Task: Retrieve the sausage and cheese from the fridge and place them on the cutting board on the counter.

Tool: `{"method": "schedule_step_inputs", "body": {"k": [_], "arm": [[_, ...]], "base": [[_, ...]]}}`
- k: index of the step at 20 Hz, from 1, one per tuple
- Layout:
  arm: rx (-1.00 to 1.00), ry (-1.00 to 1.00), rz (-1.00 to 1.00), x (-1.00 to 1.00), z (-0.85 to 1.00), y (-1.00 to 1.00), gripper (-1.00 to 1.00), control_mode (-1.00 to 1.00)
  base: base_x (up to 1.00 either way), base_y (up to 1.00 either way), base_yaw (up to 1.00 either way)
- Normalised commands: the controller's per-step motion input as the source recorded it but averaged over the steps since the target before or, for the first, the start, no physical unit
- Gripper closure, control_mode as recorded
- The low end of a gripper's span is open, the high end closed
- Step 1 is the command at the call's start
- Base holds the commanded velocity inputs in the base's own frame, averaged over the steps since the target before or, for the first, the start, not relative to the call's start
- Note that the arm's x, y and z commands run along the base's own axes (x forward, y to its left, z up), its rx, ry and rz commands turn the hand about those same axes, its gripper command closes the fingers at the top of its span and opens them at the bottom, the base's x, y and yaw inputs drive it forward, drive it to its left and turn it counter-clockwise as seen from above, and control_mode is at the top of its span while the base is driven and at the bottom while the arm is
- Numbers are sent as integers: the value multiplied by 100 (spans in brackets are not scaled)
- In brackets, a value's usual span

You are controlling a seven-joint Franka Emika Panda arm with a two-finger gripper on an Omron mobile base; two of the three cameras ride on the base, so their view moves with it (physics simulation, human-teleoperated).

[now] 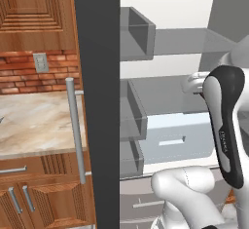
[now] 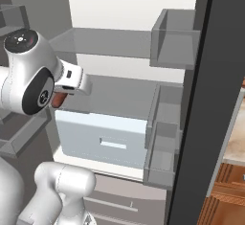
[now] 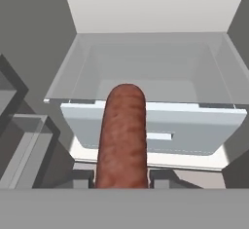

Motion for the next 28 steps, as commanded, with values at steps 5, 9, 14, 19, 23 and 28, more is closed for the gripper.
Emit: {"method": "schedule_step_inputs", "body": {"k": [5,9,14,19,23,28], "arm": [[0,0,0,0,0,0,100,100],[0,0,0,0,0,0,100,100],[0,0,0,0,0,0,100,100],[0,0,0,0,0,0,100,100],[0,0,0,0,0,0,100,100],[0,0,0,0,0,0,100,100]], "base": [[-48,0,-5],[-76,0,-14],[-73,0,-16],[-74,10,-15],[-47,40,-16],[-55,59,-16]]}}
